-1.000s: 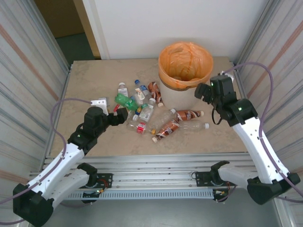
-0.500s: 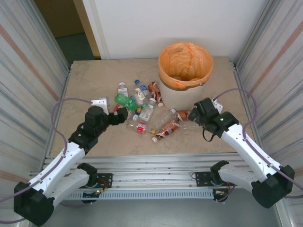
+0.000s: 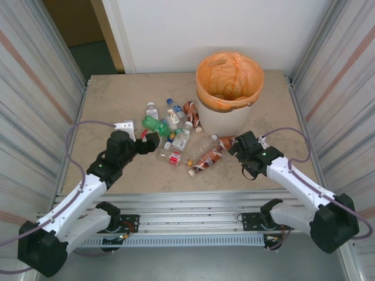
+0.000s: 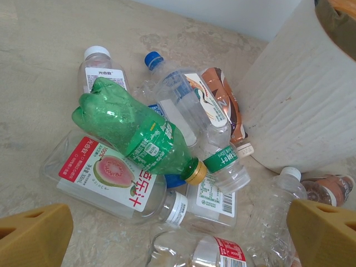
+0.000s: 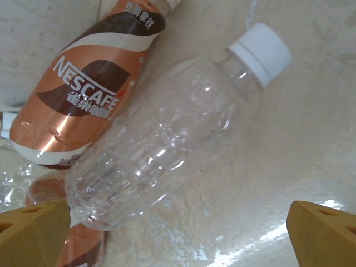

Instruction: Put the plastic bottles in the bin

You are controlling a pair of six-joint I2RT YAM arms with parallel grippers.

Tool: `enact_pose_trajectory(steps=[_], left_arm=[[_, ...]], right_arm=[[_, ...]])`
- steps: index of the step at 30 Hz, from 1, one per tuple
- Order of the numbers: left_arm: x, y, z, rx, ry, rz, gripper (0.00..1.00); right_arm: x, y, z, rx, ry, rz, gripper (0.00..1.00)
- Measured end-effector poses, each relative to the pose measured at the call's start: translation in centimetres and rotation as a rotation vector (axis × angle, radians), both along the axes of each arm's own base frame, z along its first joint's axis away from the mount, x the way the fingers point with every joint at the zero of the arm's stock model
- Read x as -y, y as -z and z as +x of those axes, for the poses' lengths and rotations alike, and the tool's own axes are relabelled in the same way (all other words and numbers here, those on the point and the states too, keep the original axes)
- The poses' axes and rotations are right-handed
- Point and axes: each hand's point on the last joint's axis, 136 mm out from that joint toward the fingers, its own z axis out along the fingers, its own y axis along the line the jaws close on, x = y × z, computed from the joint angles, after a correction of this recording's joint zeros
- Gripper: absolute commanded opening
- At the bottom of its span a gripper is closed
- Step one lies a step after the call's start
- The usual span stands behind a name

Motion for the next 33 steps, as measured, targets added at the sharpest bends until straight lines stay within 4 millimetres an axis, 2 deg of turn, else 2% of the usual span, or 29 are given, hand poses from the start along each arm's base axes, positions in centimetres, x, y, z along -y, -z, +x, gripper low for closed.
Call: enact_pose_trajectory(steps=[10, 19, 33], left_arm=[[0.0, 0.0, 0.0, -0.001, 0.001, 0.001, 0.99], [0.0, 0.0, 0.0, -0.001, 0.0, 0.0, 0.99], [0.5, 0.9, 0.1, -0.032, 0.02, 0.005, 0.99]], right_arm=[[-1.8, 1.8, 2.0, -0.007, -0.007, 0.038, 0.98], [-2.3, 3.2, 2.5, -0.033, -0.01, 0.037, 1.0], [-0.1, 5.7, 1.5, -0.092, 0.041, 0.001, 0.86]])
